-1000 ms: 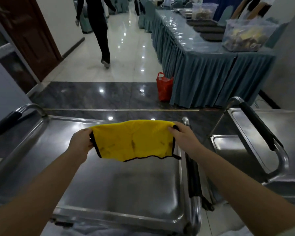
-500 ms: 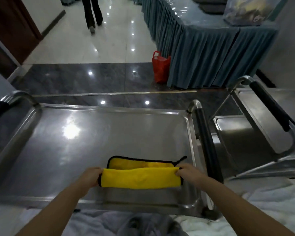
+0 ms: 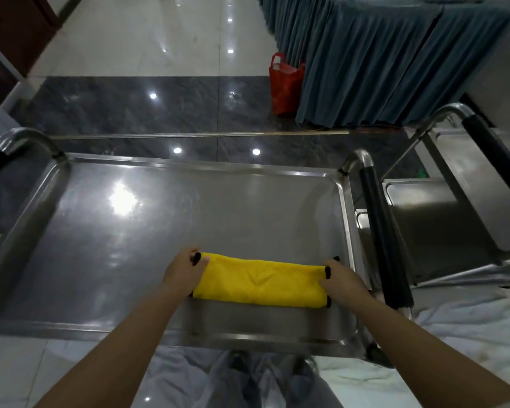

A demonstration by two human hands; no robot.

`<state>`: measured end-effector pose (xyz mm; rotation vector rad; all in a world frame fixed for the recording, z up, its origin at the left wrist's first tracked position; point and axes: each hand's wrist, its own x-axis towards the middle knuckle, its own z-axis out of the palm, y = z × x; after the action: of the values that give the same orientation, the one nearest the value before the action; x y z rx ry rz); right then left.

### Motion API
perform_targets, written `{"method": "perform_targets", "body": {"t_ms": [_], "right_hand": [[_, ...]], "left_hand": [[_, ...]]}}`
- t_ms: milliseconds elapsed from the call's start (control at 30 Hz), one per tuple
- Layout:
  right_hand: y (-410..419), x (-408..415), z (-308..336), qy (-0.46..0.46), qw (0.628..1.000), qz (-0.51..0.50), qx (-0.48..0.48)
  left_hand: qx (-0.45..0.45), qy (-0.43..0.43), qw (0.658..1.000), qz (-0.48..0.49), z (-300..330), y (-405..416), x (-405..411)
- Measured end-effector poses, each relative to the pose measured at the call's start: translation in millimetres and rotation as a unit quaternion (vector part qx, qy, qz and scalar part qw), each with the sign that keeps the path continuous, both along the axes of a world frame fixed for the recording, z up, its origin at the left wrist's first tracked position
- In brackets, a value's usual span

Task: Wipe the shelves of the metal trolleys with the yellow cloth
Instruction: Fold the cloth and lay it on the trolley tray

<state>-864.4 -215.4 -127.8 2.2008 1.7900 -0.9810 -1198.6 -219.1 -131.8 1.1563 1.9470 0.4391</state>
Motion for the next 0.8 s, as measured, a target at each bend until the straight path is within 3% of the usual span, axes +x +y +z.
{"method": "perform_targets", "body": {"t_ms": [100,333,467,600,800], "right_hand": [[-7,2,-5,0.0,1.0,-0.008,0.011],[-8,5,-11,0.024,0.999,0.01,0.03],[-4,8,-9,0.051,0.999,0.01,0.01],[3,13,-5,0.1,0.995,-0.028,-0.009],[9,21,10,0.237,0.962,-0.131,-0.012]], "left_hand": [[-0.04,0.027,0.999,0.014,-10,-13,-2],[-0.143,-0.042,0.988,0.031,-13,-27,1],[-0.077,-0.12,0.985,0.1,13,-16,19],[-0.035,-0.209,0.975,0.062,55,-3,58],[-0.027,-0.176,0.983,-0.048,65,5,146]]}}
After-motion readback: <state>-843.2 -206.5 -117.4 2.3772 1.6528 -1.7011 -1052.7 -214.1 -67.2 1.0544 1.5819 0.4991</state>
